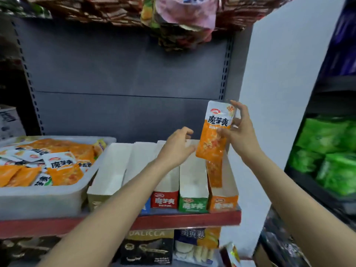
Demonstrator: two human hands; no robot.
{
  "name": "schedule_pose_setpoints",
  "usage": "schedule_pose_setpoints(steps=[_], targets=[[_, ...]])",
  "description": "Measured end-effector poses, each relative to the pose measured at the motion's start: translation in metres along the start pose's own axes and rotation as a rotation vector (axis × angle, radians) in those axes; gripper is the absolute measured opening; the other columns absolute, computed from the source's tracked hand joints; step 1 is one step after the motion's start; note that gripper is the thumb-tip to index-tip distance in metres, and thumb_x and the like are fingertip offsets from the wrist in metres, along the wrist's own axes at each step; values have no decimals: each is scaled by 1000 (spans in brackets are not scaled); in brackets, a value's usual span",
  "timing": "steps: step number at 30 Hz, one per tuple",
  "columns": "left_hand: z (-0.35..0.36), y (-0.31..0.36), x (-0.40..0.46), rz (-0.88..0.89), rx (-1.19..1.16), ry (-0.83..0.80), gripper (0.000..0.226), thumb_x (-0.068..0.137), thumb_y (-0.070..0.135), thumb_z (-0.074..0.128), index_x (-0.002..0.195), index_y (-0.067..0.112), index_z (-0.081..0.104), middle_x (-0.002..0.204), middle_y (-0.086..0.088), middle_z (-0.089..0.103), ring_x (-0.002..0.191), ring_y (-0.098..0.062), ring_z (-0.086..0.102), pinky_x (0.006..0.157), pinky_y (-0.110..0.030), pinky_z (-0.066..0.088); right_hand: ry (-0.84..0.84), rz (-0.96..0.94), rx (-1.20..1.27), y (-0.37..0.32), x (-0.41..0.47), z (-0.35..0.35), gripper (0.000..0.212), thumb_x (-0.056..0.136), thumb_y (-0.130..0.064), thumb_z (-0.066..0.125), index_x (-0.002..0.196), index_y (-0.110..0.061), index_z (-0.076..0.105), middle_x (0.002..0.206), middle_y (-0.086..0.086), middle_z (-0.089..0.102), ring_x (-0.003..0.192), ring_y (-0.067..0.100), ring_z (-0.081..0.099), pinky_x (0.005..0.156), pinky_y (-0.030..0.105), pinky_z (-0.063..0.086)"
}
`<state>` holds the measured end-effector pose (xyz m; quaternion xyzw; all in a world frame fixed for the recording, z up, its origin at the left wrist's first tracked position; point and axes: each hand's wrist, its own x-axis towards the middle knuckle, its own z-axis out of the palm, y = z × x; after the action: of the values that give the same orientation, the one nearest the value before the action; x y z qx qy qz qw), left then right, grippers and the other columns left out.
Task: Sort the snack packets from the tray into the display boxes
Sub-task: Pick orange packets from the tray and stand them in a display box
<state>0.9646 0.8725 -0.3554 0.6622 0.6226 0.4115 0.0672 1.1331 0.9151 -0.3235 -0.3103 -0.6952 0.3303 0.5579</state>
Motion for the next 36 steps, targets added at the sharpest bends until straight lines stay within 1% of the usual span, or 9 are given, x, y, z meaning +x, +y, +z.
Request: schedule_pose_setpoints(steps=[4, 9, 12, 14, 21, 25, 28, 31, 36], targets=[[14, -4, 28, -100, 107, -36, 48, 90, 24, 59, 135, 16, 44, 138, -6, 44, 128, -23, 40, 103, -32, 35, -15, 11, -131, 23, 14, -25, 68, 82, 7, 61, 131, -32, 34, 105, 6, 60, 91, 29, 66, 67, 37, 56], [25, -12, 40, -103, 230, -120, 43, 92, 21, 56, 134, 16, 48, 138, -6, 47, 129, -24, 39, 104, -34, 35, -85, 29, -189, 48, 20, -27, 65, 84, 2, 63, 131, -30, 32, 115, 5, 60, 95, 22, 64, 70, 35, 58], [31, -16, 39, -87, 282, -109, 43, 92, 19, 55, 134, 16, 48, 138, -7, 45, 129, -26, 38, 104, -34, 33, -125, 27, -195, 61, 19, -22, 58, 86, -1, 62, 128, -28, 34, 109, -3, 59, 89, 13, 62, 63, 19, 53], [34, -17, 37, -74, 292, -73, 42, 92, 18, 54, 134, 16, 48, 138, -8, 44, 128, -27, 37, 104, -33, 32, -147, 17, -235, 68, 18, -18, 51, 87, -4, 62, 125, -27, 37, 108, -8, 57, 88, 10, 61, 61, 14, 49], [39, -22, 32, -69, 274, -44, 46, 92, 18, 54, 137, 18, 45, 141, -5, 41, 131, -24, 33, 106, -35, 32, -145, -19, -375, 90, 15, -9, 22, 87, -16, 65, 99, -24, 49, 102, -8, 57, 93, 12, 57, 76, 24, 51], [39, -24, 32, -59, 271, -46, 46, 92, 18, 54, 137, 18, 44, 141, -4, 41, 131, -23, 33, 105, -34, 33, -122, -57, -496, 94, 21, -6, 19, 83, -16, 69, 92, -20, 53, 102, -7, 50, 96, 9, 50, 77, 18, 40], [39, -25, 32, -59, 271, -37, 46, 92, 18, 54, 137, 19, 44, 142, -4, 40, 132, -22, 33, 105, -34, 33, -152, -35, -507, 93, 25, -5, 20, 84, -15, 68, 96, -20, 53, 111, -2, 54, 97, 10, 51, 78, 19, 43], [39, -24, 33, -49, 286, -34, 46, 92, 19, 54, 137, 19, 45, 141, -4, 41, 131, -22, 34, 105, -35, 34, -236, -1, -550, 92, 26, -2, 27, 87, -17, 65, 111, -18, 54, 118, 3, 60, 100, 17, 58, 81, 25, 49], [34, -20, 32, -42, 318, -23, 46, 92, 20, 53, 137, 19, 44, 141, -4, 42, 129, -23, 36, 103, -36, 37, -250, -27, -754, 89, 26, 2, 36, 87, -20, 65, 121, -18, 53, 123, 5, 54, 112, 20, 51, 86, 25, 42]])
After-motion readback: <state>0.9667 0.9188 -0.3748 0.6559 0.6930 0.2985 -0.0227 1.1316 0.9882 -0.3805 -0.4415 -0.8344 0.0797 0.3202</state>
